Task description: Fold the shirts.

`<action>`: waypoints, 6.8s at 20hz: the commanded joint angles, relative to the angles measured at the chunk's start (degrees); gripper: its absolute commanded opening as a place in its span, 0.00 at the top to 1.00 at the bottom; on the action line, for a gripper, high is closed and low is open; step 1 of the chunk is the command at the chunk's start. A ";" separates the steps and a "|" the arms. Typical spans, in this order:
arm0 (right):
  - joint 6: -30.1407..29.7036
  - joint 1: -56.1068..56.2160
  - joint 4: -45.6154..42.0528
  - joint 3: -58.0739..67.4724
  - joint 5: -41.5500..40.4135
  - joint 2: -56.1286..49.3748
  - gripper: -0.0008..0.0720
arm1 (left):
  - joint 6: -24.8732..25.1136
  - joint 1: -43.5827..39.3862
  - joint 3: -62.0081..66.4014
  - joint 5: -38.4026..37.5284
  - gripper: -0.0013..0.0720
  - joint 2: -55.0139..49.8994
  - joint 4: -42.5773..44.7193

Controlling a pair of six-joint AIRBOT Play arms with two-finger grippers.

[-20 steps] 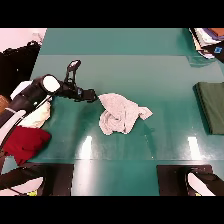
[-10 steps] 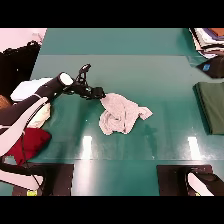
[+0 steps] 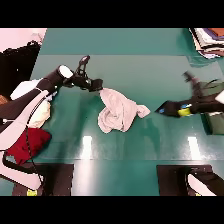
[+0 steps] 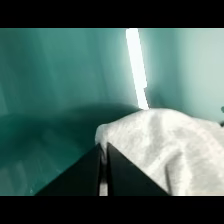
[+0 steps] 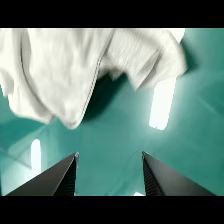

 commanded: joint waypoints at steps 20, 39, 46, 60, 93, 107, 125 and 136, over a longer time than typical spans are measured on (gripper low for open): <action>-8.52 11.76 12.61 6.27 -18.14 -10.95 0.97 | 0.09 8.00 13.35 -10.58 0.95 19.19 10.40; 1.95 -1.75 -5.62 41.72 13.51 -2.03 0.97 | -2.08 7.28 0.09 -28.11 0.95 49.51 4.52; 2.05 10.25 -11.58 20.15 4.55 -8.20 0.97 | 0.70 7.26 -40.37 -21.64 0.95 49.48 3.93; 2.54 11.15 -11.54 19.47 2.51 -9.84 0.97 | -2.43 7.34 -28.00 -12.31 0.26 46.73 21.53; 2.47 -3.87 -11.72 62.12 11.34 5.70 0.97 | -2.05 7.34 27.91 -14.60 0.95 53.64 16.98; 8.46 -0.66 -14.40 57.11 19.19 -18.05 0.97 | -2.08 7.34 13.16 -25.05 0.95 27.19 24.00; -2.99 -6.62 -7.63 49.68 11.21 -36.33 0.43 | -1.75 15.98 16.72 -33.90 0.30 7.02 24.83; -3.78 -14.19 -6.56 14.62 7.58 -8.68 0.43 | 0.13 21.62 -22.10 -22.93 0.30 20.96 24.83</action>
